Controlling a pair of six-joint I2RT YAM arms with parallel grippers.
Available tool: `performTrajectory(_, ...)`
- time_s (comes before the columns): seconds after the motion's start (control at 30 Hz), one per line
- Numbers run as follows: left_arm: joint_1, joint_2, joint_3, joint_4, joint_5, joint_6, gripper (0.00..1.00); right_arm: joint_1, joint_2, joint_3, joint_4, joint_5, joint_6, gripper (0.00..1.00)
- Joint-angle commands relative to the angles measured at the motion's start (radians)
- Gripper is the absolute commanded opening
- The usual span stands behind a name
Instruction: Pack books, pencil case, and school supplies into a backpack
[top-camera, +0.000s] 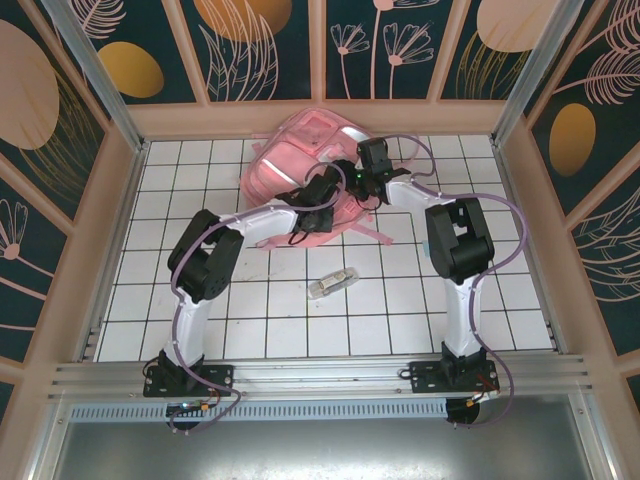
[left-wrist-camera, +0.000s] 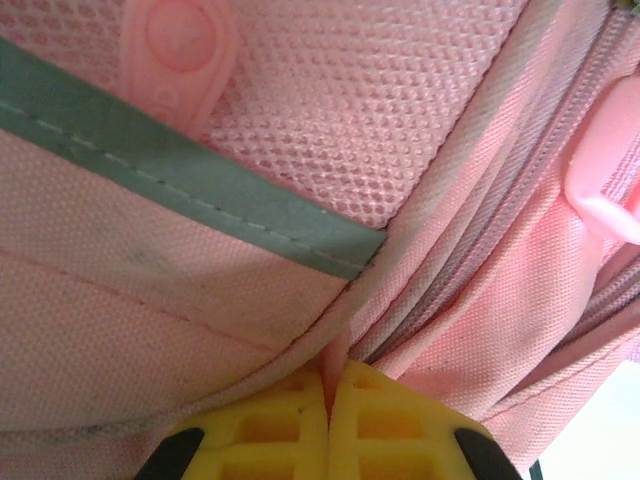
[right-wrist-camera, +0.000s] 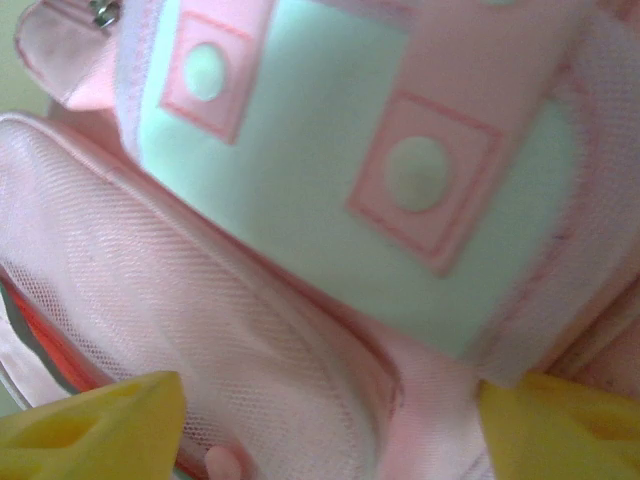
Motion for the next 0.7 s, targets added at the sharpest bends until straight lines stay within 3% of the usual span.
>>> performTrajectory(0.0, 0.033, -0.030, -0.064, 0.135, -0.027, 0.043, 0.00, 0.020, 0.047, 0.040, 0.037, -0.108, 0.014, 0.59)
performTrajectory(0.33, 0.052, -0.209, -0.166, 0.215, 0.256, 0.007, 0.00, 0.015, 0.049, 0.047, 0.028, -0.107, 0.012, 0.00)
performTrajectory(0.43, 0.071, -0.234, -0.162, 0.169, 0.286, -0.020, 0.00, 0.014, 0.043, 0.052, 0.007, -0.073, -0.006, 0.00)
performTrajectory(0.67, 0.096, -0.242, -0.197, 0.027, 0.213, -0.003, 0.00, 0.013, 0.036, 0.047, -0.007, -0.028, -0.029, 0.00)
